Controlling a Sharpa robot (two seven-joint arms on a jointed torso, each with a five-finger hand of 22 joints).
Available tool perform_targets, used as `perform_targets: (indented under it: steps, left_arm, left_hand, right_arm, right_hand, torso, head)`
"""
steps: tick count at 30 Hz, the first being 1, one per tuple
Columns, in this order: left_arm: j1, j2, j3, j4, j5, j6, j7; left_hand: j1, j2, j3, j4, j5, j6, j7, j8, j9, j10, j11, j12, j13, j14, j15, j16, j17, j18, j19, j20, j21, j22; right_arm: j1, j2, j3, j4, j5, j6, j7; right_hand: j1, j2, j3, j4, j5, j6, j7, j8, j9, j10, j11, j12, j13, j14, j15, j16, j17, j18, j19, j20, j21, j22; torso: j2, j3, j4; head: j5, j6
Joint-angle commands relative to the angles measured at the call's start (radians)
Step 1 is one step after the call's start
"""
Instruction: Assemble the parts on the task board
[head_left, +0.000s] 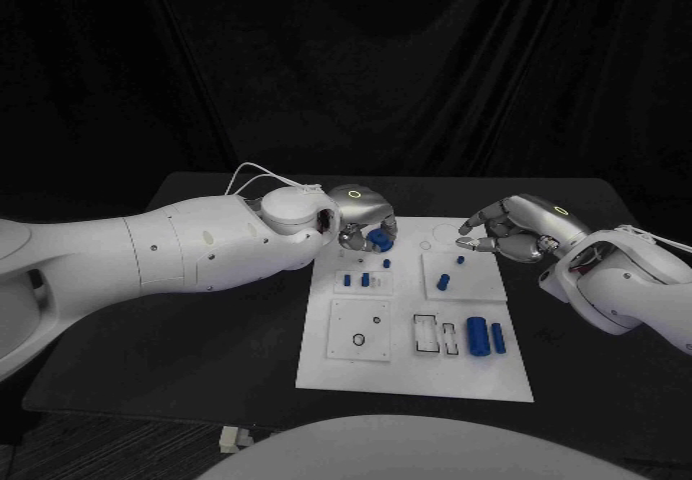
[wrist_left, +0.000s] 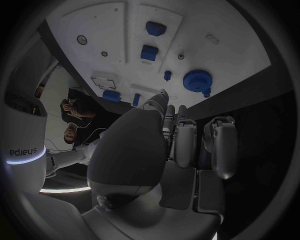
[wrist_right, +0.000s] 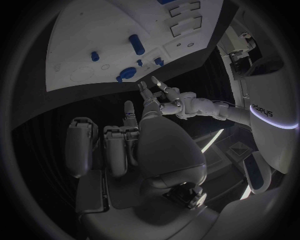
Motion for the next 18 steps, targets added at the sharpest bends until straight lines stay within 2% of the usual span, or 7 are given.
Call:
perform_targets:
  steps: [1,18]
  left_arm:
    - [-0.006,0.011,0.001,-0.01,-0.022,-0.002,0.011]
    - [-0.027,0.052,0.001,-0.042,-0.023,0.0,0.025]
  left_hand:
    - [-0.009,0.002,0.002,-0.007,0.005,0.009,-0.001,0.004,-0.002,0.01,0.001,0.007,-0.003,0.025,0.001,-0.002,-0.004,-0.005,0.008,0.002,-0.007,0.199]
    - [-0.014,0.002,0.029,-0.028,0.018,0.041,0.009,0.012,-0.024,0.077,-0.006,0.054,-0.011,0.014,-0.003,-0.002,-0.016,-0.003,0.0,-0.001,-0.019,0.197]
  right_arm:
    - [-0.002,-0.001,0.001,0.003,-0.006,-0.014,0.0]
    - [-0.002,0.001,0.001,-0.001,-0.006,-0.011,-0.001]
  right_hand:
    - [0.008,0.002,-0.003,-0.002,0.005,0.008,-0.003,-0.003,-0.001,0.126,-0.015,-0.005,0.032,0.107,-0.006,0.003,0.263,0.006,0.009,0.001,-0.004,0.204]
    - [0.008,0.002,-0.004,-0.001,0.005,0.009,-0.003,-0.003,0.0,0.126,-0.015,-0.005,0.032,0.107,-0.006,0.003,0.263,0.006,0.008,0.001,-0.006,0.203]
  torso:
    - [0.001,-0.0002,0.0005]
    - [-0.001,0.0006,-0.0005]
  head:
    - [-0.001,0.0]
    - [0.0,0.0]
